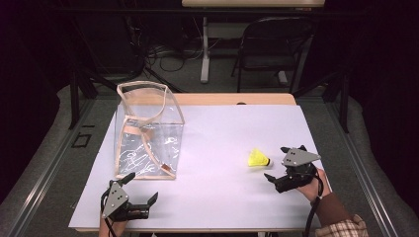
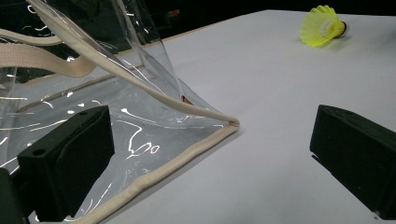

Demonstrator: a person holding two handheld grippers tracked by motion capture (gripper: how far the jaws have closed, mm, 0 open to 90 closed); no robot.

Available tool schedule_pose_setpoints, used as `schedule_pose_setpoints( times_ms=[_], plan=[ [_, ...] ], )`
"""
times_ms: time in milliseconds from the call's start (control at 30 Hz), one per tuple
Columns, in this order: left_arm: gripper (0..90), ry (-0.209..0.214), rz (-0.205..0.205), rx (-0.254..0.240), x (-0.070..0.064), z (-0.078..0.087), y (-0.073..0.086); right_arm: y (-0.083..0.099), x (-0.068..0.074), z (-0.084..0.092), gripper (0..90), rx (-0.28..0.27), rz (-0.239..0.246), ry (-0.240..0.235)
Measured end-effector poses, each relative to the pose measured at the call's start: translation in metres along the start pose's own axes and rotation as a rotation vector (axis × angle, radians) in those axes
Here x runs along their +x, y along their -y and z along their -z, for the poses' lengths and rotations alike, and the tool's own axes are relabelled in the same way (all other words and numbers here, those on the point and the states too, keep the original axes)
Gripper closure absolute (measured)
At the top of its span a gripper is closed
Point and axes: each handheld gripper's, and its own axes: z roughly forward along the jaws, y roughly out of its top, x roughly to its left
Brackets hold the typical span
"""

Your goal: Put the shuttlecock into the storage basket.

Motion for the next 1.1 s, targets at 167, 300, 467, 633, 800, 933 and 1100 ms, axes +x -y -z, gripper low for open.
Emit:
schedule_pose_setpoints(
  times_ms=[167,300,467,633,800,933,1100],
  plan=[
    [0.0,-0.002,0.0,0.0,0.0,0.0,0.0,-0.003,-0.005,-0.002,0.0,0.018,0.005,-0.01],
    [0.0,-0.001,0.001,0.0,0.0,0.0,0.0,-0.004,-0.008,-0.003,0.0,0.031,0.007,-0.015],
    [0.0,-0.001,0.001,0.0,0.0,0.0,0.0,-0.006,-0.012,-0.004,0.0,0.043,0.012,-0.026],
    [0.0,-0.004,0.001,-0.001,0.0,0.0,0.0,-0.008,-0.015,-0.007,0.0,0.063,0.017,-0.042],
    [0.0,-0.003,0.008,-0.001,0.0,0.0,0.0,-0.01,-0.018,-0.01,0.0,0.077,0.024,-0.06],
    [0.0,-0.002,0.006,0.001,0.0,0.0,0.0,-0.014,-0.02,-0.011,0.0,0.089,0.033,-0.073],
    [0.0,-0.002,0.005,0.002,0.0,0.0,0.0,-0.018,-0.024,-0.013,0.0,0.099,0.051,-0.085]
  ],
)
